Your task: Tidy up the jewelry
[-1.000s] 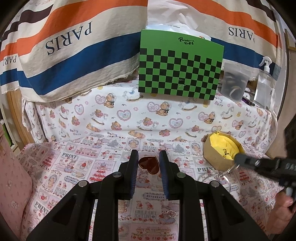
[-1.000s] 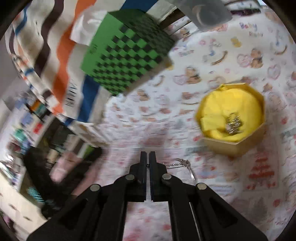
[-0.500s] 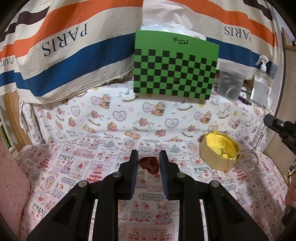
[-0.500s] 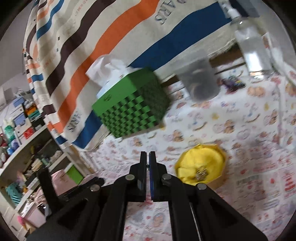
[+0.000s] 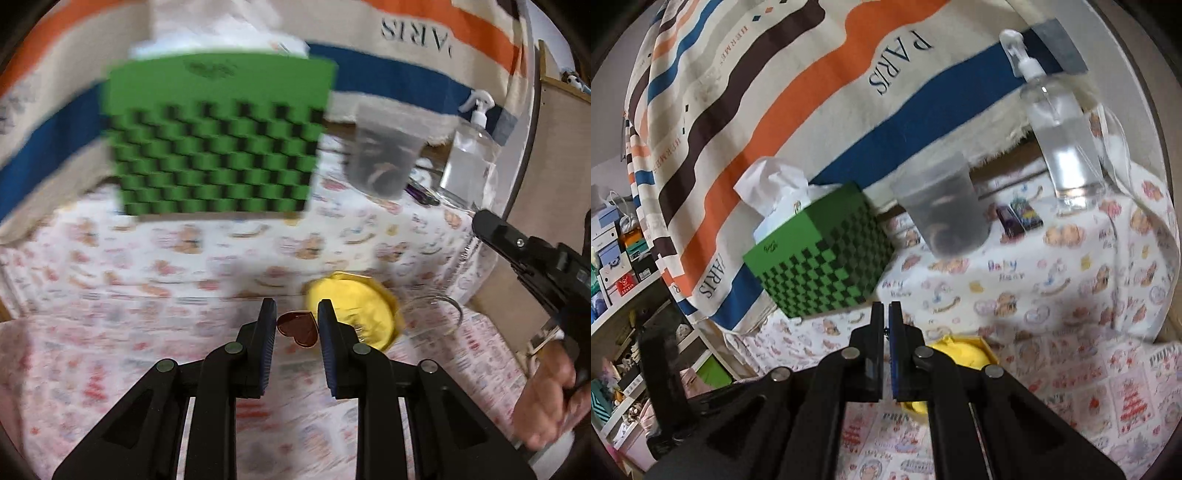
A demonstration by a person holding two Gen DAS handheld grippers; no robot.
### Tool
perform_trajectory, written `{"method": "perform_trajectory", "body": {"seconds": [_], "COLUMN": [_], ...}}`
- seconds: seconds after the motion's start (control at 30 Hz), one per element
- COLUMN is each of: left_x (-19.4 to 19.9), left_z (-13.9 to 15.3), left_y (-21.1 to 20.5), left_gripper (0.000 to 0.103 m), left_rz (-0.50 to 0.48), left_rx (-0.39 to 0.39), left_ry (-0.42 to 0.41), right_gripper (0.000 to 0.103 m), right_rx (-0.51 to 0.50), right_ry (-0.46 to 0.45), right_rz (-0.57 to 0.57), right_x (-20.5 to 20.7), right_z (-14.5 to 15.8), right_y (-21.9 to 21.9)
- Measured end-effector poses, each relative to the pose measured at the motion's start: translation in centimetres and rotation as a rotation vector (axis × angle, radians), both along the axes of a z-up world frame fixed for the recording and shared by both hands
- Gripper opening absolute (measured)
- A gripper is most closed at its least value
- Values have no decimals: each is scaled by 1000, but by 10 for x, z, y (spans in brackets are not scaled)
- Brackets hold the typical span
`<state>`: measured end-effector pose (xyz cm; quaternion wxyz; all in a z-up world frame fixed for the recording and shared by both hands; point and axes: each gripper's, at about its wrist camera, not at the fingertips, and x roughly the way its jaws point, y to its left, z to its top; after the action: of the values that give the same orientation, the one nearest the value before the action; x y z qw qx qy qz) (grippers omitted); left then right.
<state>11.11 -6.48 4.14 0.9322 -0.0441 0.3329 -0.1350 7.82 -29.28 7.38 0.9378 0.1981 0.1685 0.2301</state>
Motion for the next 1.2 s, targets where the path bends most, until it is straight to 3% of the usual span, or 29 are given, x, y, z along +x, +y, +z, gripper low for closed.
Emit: {"method": "perform_trajectory", "body": {"seconds": [0.17,0.23,0.3,0.47,0.6,0.83,1.2], "left_x": [44,52,53,44,33,22,13], "left_z": [-31,-42,-48,-52,-47,-43,-44], "left_y": [-29,-32,-30,-23,-25,-31,-44], "left_gripper": [22,26,39,44,56,57,57], "left_rz": [-137,-135,-128,-150,-181,-308,-324], "left_rx": [-105,-125,-137,-145,-123,-171,-109], "left_ry": [146,164,143,72,2,-24,-68], "right_gripper": [2,2,2,2,2,2,2], "right_rx": [-11,3,0,-29,-28,-15,-10], "right_ry": [-7,-3,2,31,30,23,5], "right_rz": [1,-2,0,2,10,-3,79], "right_x": [13,17,22,33,34,31,21], "right_z": [3,1,-3,-16,-16,-13,-9], "right_y": [0,-2,-3,-3,-5,-7,8]}}
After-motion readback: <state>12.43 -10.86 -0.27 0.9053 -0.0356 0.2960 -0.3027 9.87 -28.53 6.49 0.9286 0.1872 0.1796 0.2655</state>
